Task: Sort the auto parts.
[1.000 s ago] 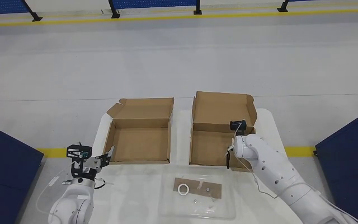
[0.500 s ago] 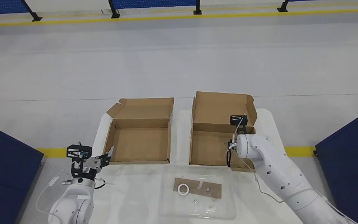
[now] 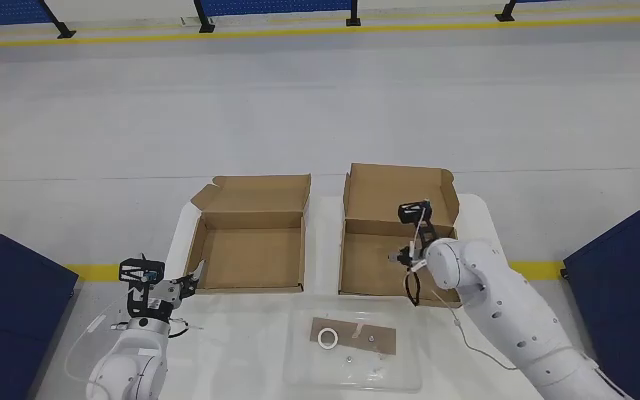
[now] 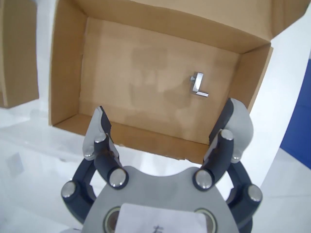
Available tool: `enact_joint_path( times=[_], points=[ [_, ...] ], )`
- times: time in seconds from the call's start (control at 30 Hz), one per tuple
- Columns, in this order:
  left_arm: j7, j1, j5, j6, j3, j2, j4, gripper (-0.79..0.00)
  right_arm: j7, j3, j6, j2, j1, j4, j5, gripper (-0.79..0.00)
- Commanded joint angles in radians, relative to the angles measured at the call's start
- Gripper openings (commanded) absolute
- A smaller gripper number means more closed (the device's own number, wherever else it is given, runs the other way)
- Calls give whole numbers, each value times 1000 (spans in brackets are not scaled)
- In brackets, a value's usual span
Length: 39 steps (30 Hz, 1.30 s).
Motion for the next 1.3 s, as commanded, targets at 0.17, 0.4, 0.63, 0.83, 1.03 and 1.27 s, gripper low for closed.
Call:
enact_joint_path(
  times=[0.17, 0.4, 0.63, 0.83, 1.03, 1.27],
  points=[
    [0, 0, 0, 0, 0, 0, 0, 0, 71, 36, -180, 17, -30, -89, 8, 0],
    [0, 0, 0, 0, 0, 0, 0, 0, 71, 36, -180, 17, -30, -89, 8, 0],
    [0, 0, 0, 0, 0, 0, 0, 0, 117, 29, -389, 24, -38, -194, 39, 0],
    [0, 0, 0, 0, 0, 0, 0, 0, 237, 12, -497, 25, 2, -224, 105, 0],
    [0, 0, 0, 0, 0, 0, 0, 0, 306, -36, -557, 20, 33, -222, 178, 0],
    [0, 0, 0, 0, 0, 0, 0, 0, 306, -86, -632, 24, 42, -206, 186, 0]
  ],
)
